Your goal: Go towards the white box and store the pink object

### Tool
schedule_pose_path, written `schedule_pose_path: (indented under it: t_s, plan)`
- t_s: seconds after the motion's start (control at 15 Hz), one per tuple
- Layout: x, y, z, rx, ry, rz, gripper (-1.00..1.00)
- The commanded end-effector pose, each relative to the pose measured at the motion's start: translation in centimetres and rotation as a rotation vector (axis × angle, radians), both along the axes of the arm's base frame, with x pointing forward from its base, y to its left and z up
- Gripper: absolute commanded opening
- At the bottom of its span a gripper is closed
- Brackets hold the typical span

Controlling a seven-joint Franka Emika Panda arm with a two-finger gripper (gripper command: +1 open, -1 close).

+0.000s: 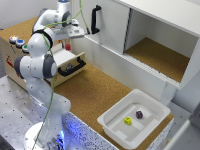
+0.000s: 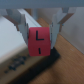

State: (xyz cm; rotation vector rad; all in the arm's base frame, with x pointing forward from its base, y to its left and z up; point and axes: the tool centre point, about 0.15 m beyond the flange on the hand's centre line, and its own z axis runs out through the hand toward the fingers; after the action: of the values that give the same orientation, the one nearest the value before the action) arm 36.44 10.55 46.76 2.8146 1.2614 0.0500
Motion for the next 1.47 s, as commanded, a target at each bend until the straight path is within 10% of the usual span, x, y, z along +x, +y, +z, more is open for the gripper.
schedule_pose_path:
  t_s: [0.0, 0.8, 1.4]
  plan:
    - [0.2, -14.6, -1.0, 0.065, -0.037, -0.227, -1.00]
    - [0.1, -47.0, -8.5, 0.132, -0.037, -0.870, -1.00]
    - [-1.1, -57.8, -12.4, 0.152, -0.063, -1.303, -1.00]
